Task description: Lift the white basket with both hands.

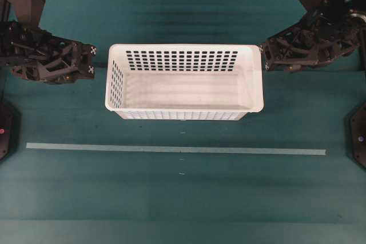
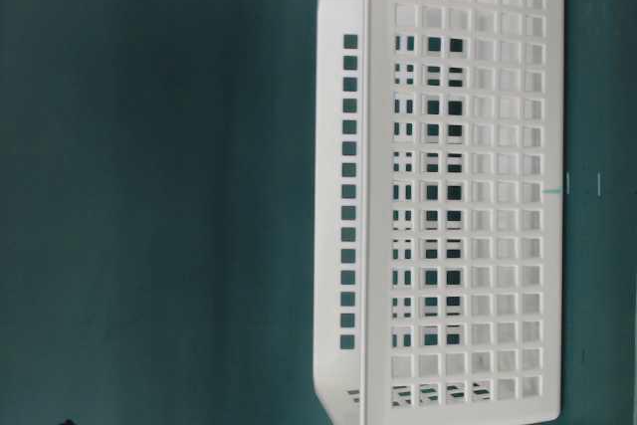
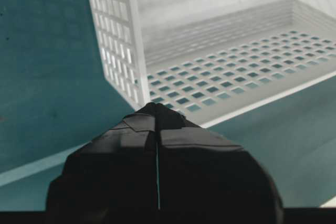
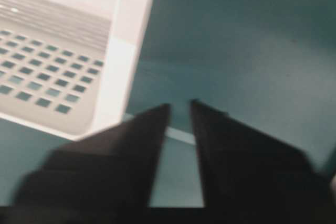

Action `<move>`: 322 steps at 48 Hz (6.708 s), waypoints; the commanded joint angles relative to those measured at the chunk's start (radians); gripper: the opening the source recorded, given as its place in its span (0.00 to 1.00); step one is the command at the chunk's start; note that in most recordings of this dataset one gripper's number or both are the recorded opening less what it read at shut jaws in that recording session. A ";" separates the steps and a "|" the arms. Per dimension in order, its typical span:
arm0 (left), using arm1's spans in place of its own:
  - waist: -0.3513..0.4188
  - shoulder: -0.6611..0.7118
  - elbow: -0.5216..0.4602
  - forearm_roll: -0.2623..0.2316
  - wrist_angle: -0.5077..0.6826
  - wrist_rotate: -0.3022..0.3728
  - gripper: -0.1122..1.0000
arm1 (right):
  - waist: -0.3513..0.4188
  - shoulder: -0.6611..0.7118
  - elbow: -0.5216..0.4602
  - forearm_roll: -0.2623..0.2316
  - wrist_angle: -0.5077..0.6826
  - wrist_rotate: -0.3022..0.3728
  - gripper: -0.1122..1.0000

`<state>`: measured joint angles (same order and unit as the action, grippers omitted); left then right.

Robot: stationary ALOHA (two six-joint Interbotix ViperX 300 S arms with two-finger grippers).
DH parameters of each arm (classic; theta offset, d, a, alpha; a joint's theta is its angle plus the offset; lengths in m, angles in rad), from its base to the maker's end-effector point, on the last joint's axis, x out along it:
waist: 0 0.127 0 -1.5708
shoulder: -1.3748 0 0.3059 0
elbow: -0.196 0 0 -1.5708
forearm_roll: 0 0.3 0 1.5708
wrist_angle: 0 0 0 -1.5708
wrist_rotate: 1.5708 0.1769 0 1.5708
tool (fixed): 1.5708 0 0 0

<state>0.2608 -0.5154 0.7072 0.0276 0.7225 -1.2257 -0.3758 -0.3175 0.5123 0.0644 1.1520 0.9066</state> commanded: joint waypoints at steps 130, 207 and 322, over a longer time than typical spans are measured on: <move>-0.012 0.268 -0.121 0.005 -0.080 -0.032 0.14 | 0.058 0.193 0.037 0.029 -0.298 0.235 0.25; -0.334 0.319 -0.098 0.006 -0.057 -0.261 0.14 | 0.393 0.206 0.146 0.005 -0.426 0.549 0.25; -0.334 0.322 0.032 0.014 -0.181 -0.250 0.90 | 0.420 0.258 0.160 -0.002 -0.457 0.614 0.98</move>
<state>-0.0767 -0.1733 0.7455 0.0368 0.5446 -1.4772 0.0460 -0.0476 0.6719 0.0644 0.6811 1.5217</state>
